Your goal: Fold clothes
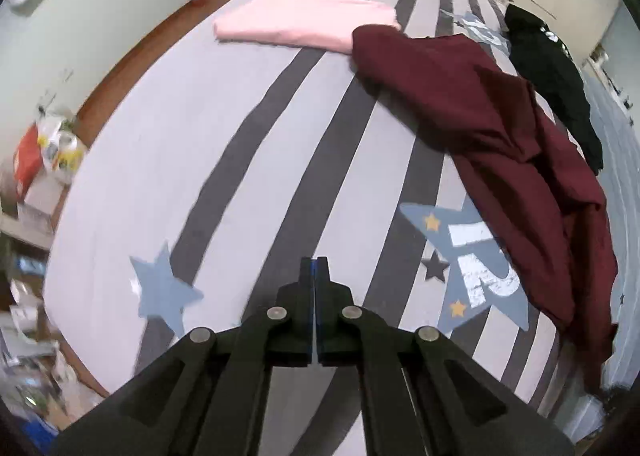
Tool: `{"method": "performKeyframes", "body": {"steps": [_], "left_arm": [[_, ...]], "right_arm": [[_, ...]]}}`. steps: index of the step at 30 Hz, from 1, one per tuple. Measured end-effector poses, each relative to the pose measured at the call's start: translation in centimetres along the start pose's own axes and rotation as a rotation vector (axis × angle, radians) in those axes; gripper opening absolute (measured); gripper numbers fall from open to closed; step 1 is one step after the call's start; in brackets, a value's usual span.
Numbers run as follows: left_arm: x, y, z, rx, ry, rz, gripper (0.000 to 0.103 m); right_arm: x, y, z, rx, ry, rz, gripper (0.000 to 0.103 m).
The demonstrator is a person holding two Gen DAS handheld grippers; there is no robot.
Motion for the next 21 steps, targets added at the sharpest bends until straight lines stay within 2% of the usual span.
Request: {"method": "performKeyframes", "body": {"steps": [1, 3, 5, 7, 9, 12, 15, 17, 19, 21], "left_arm": [[0.4, 0.9, 0.4, -0.010, 0.015, 0.009, 0.009], [2.5, 3.7, 2.0, -0.066, 0.048, 0.038, 0.041], [5.1, 7.0, 3.7, -0.130, 0.071, 0.058, 0.051], [8.2, 10.8, 5.7, -0.177, 0.074, 0.080, 0.051], [10.6, 14.0, 7.2, -0.206, 0.097, 0.123, 0.052], [13.9, 17.8, 9.9, -0.196, 0.084, 0.172, 0.052], [16.0, 20.1, 13.0, -0.174, 0.047, 0.194, 0.054], [16.7, 20.9, 15.2, -0.133, 0.009, 0.218, 0.054], [16.6, 21.0, 16.6, -0.134, -0.014, 0.243, 0.052], [16.4, 21.0, 17.7, -0.134, -0.027, 0.272, 0.002]], "right_arm": [[-0.5, 0.3, 0.2, -0.015, -0.009, 0.005, 0.005], [-1.5, 0.9, 0.6, -0.046, -0.028, 0.015, 0.008], [-2.5, 1.4, 1.0, -0.076, -0.047, 0.025, 0.010], [-3.6, 2.0, 1.4, -0.107, -0.066, 0.035, 0.016], [-2.0, 4.1, 0.8, -0.169, -0.024, 0.075, 0.023], [1.8, 7.6, 0.5, -0.268, 0.059, 0.139, 0.024], [6.4, 10.5, 1.0, -0.370, 0.150, 0.208, 0.040], [8.0, 12.4, 1.3, -0.409, 0.187, 0.271, 0.043], [10.5, 14.6, 2.0, -0.433, 0.198, 0.309, 0.043], [12.2, 15.8, 3.3, -0.440, 0.199, 0.334, 0.043]]}}
Point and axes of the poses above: each gripper's, at about its wrist camera, not at the fingertips, and z roughly the way its jaws point, y to its right, x to its top, the point moved 1 cm from there along z, roughly the way its jaws point, and after that the axes turned 12 degrees about -x, right-handed, at the moved point
